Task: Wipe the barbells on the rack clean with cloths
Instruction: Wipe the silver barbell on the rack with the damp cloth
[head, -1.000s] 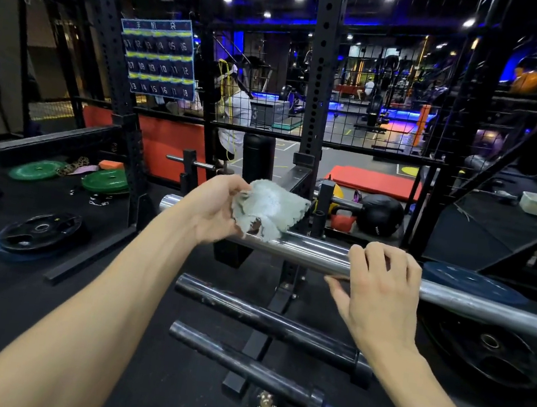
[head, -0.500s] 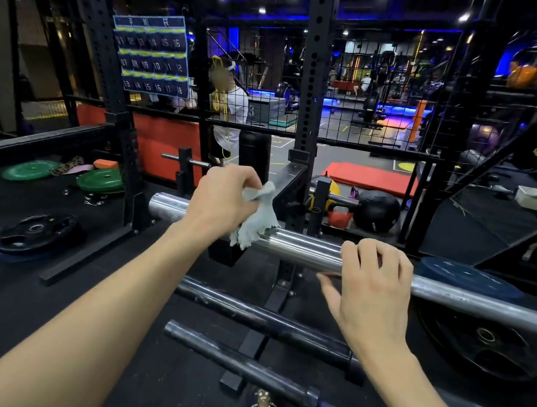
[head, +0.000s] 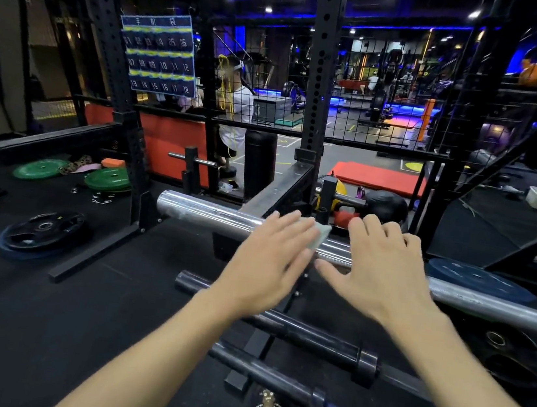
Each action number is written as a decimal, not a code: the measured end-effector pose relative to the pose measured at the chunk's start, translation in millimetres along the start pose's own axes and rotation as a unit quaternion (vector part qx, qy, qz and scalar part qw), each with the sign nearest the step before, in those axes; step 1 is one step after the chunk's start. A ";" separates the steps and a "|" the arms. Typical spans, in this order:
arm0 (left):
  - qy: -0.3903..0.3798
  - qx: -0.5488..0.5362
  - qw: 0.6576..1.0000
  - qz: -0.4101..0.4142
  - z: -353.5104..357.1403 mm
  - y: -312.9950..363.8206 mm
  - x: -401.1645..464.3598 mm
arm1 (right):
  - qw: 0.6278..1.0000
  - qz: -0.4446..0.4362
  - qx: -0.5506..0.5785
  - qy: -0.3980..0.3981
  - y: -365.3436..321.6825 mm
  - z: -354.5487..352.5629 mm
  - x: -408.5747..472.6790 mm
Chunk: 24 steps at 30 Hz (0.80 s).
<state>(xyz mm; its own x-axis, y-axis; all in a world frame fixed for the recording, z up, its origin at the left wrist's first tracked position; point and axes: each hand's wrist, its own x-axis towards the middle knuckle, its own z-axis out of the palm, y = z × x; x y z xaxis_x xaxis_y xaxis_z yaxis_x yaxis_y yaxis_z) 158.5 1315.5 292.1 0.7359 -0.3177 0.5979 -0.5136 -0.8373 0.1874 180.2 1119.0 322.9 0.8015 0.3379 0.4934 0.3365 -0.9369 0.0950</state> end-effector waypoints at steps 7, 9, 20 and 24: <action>0.098 0.097 0.984 -0.114 -12.2 -76.7 -33.8 | 0.991 -0.021 -0.042 -0.128 0.8 -9.7 3.9; 0.133 0.097 0.969 -0.182 -21.8 -96.3 -37.1 | 0.993 -0.014 -0.074 -0.087 -2.5 -1.8 -1.9; 0.111 0.105 0.988 -0.038 11.1 -40.3 -31.4 | 0.994 0.010 -0.070 0.081 -4.4 29.3 -28.0; 0.187 0.105 0.948 -0.237 -18.2 -97.4 -33.4 | 0.994 0.015 -0.070 0.078 -7.0 31.2 -25.6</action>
<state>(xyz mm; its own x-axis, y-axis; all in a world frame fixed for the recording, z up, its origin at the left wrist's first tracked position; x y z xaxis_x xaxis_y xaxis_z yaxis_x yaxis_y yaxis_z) 175.9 1415.9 268.0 0.6336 0.2627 0.7277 -0.0372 -0.9291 0.3678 172.7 1119.7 282.7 0.7199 0.3009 0.6255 0.2325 -0.9536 0.1912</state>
